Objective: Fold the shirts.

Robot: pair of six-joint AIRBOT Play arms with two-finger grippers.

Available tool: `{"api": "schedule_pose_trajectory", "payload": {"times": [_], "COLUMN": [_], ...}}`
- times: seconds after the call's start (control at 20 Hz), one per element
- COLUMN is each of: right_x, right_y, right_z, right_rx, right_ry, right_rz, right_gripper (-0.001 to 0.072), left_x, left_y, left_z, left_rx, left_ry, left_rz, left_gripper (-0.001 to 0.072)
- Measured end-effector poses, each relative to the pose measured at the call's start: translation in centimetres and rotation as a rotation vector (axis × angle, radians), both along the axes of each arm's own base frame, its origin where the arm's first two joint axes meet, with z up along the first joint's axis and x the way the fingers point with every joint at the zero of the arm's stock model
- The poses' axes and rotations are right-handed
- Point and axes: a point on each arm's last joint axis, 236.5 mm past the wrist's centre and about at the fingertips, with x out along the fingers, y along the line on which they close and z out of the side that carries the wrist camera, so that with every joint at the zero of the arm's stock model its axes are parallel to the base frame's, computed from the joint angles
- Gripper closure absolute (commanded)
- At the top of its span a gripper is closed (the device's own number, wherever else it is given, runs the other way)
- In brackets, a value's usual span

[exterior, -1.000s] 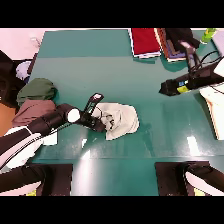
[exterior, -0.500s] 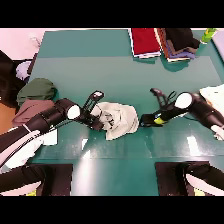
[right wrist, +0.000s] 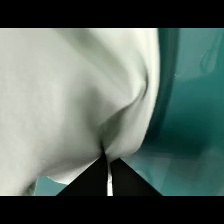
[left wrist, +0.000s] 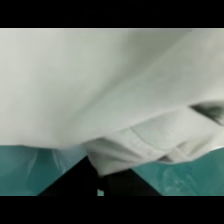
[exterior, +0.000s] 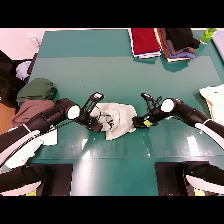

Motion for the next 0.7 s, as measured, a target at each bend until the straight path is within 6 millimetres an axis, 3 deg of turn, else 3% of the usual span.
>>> {"api": "schedule_pose_trajectory", "payload": {"times": [0.2,0.35,0.5,0.7], "right_x": [2.4,5.0,7.5,8.4], "right_y": [-2.8,-6.6,-10.3,-13.9], "right_z": [3.1,8.5,16.3,28.6], "right_rx": [-0.017,-0.062,-0.103,-0.127], "right_ry": [-0.115,-0.260,-0.456,-0.740], "right_rz": [-0.039,-0.074,-0.114,-0.181], "right_gripper": [0.0695,0.0695,0.0695,0.0695], "left_x": [1.8,4.8,7.9,9.9], "left_y": [2.5,4.9,6.5,8.2], "left_z": [0.9,4.8,11.8,24.7], "left_rx": [0.013,-0.016,-0.066,-0.161], "left_ry": [-0.015,-0.119,-0.305,-0.606], "left_rz": [0.077,0.152,0.197,0.230], "left_gripper": [0.0678,0.0679,0.0678,0.0679]}}
